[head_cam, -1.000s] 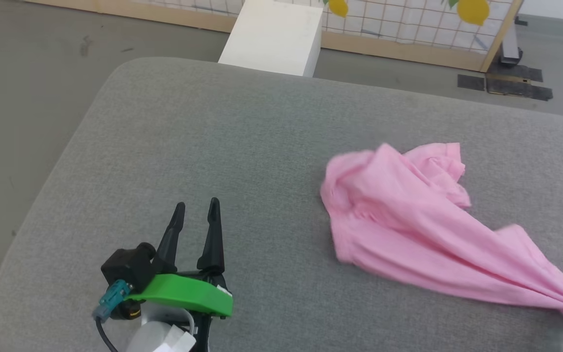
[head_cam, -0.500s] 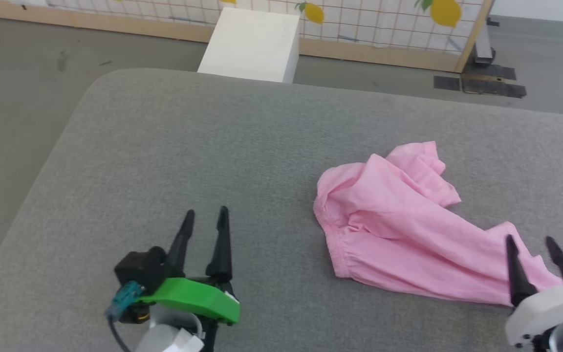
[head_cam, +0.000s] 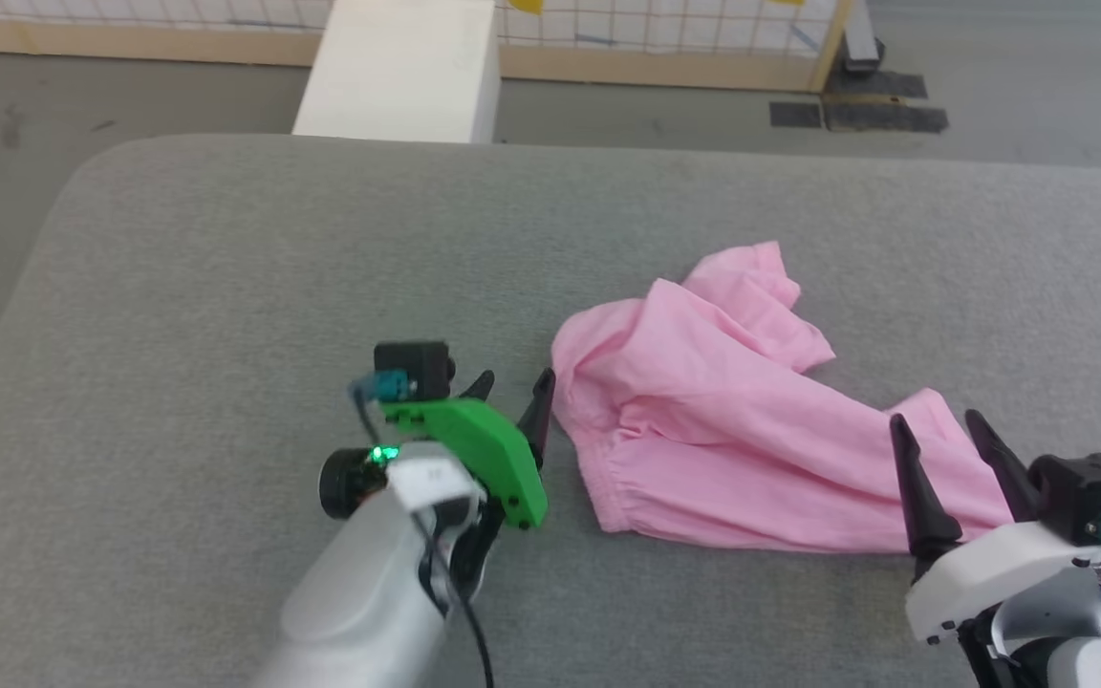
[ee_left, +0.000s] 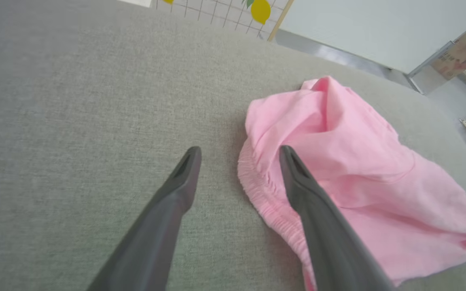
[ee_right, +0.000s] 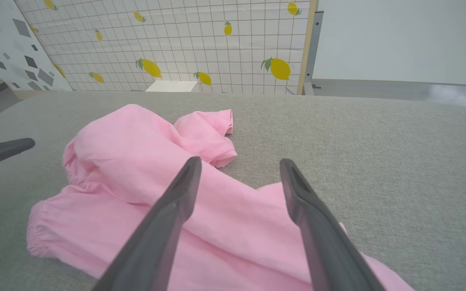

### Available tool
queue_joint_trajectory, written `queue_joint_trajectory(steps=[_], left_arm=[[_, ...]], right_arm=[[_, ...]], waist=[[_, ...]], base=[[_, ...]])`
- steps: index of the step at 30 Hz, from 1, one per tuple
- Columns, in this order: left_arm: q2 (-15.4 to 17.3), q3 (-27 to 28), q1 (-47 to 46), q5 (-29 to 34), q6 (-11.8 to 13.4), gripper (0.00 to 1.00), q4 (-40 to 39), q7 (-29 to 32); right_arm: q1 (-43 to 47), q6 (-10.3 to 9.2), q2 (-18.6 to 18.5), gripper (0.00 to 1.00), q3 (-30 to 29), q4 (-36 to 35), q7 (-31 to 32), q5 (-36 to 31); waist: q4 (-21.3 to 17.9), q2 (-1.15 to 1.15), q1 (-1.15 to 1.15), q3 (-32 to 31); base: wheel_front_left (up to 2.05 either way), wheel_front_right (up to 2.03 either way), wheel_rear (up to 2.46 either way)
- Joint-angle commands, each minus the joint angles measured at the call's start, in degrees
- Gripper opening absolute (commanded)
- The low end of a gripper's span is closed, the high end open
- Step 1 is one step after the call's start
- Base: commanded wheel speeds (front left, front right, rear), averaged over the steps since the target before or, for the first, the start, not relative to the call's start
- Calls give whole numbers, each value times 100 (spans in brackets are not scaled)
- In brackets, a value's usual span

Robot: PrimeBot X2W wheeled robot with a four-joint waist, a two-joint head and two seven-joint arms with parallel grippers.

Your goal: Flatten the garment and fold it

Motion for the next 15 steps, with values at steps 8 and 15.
queue_joint_trajectory(steps=[8, 15], left_arm=[[14, -276, -935, -435, 199, 100, 1150, 1446], [148, -223, -1159, -479, 232, 0, 1448, 1584]], right_arm=[[-241, -9, 5, 100, 206, 200, -166, 163], [-288, -9, 6, 100, 275, 394, -268, 224]], waist=[[-638, 0, 0, 390], [-837, 0, 0, 380]], base=[[0, 0, 0], [0, 0, 0]])
